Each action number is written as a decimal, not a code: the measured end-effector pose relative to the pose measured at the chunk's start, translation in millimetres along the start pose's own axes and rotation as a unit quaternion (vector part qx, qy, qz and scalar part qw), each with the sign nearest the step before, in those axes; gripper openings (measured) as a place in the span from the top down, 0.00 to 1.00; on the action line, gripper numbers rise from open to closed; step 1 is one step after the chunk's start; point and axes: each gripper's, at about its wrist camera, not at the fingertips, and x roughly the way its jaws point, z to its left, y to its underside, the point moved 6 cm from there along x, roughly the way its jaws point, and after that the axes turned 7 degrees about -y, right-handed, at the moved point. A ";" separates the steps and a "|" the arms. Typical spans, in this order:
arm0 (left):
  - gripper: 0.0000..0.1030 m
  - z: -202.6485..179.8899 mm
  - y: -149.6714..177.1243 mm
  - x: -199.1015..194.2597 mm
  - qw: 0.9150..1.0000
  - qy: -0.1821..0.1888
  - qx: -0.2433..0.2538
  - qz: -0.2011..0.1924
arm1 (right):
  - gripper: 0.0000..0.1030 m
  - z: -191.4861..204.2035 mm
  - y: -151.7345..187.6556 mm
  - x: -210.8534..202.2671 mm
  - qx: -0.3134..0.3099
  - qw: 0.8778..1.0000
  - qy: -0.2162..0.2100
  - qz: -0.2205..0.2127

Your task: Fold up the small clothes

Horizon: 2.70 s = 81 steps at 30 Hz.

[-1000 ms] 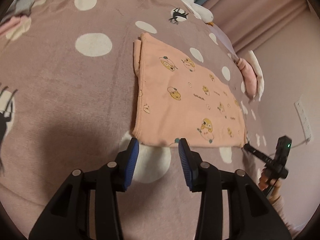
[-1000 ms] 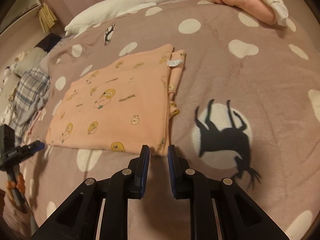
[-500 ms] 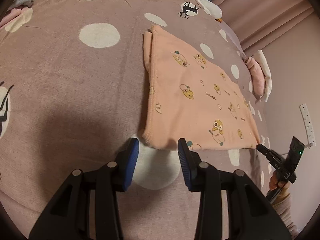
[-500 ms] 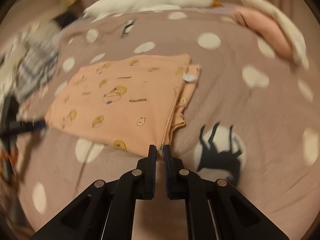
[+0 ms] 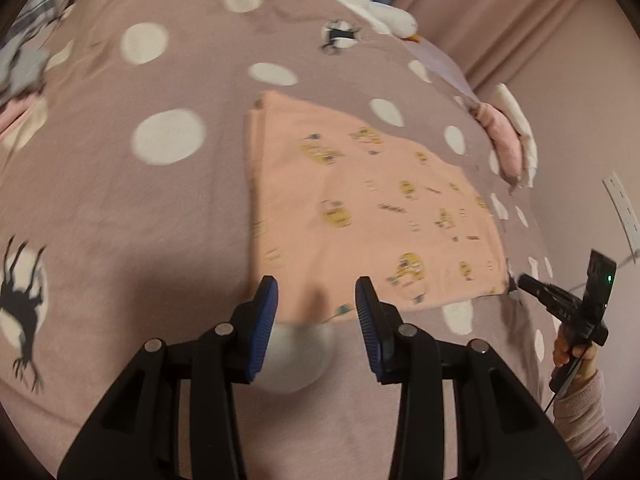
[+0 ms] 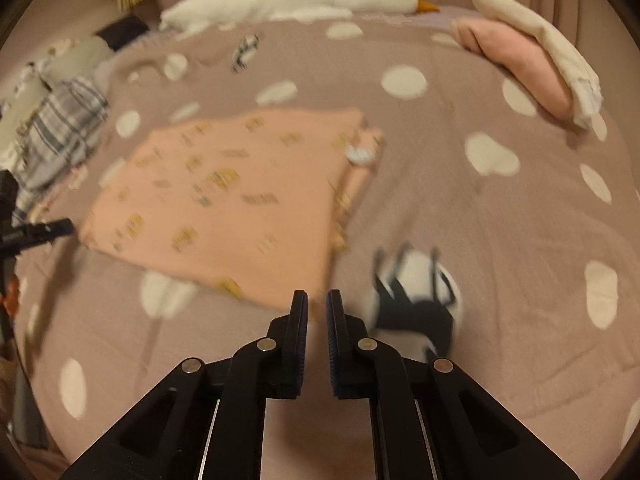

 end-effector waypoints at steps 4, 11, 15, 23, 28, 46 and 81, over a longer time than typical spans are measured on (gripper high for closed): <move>0.63 -21.0 0.2 19.4 1.000 -0.001 0.029 0.010 | 0.93 19.5 -18.7 15.8 -0.005 1.000 -0.010 -0.011; 0.62 -13.5 28.8 41.5 0.997 -0.020 0.055 0.042 | 0.93 22.7 5.9 48.5 -0.003 0.999 0.001 0.036; 0.62 -9.1 40.8 29.3 0.997 -0.015 0.060 0.048 | 0.93 17.6 21.6 40.6 0.015 0.999 -0.017 0.039; 0.27 29.1 26.4 -3.9 0.998 0.026 -0.056 0.010 | 0.80 23.6 26.4 12.0 0.053 0.998 -0.041 0.018; 0.27 43.6 9.6 14.6 0.991 0.063 -0.118 0.024 | 0.71 35.5 21.4 9.6 0.071 0.995 -0.072 0.001; 0.29 37.8 -69.3 75.5 0.961 0.182 -0.204 0.049 | 0.70 81.2 -29.7 57.3 0.062 0.988 -0.138 -0.006; 0.86 37.1 -77.3 110.7 0.982 0.094 -0.141 0.087 | 0.78 125.1 -42.5 119.0 -0.034 0.994 -0.049 0.087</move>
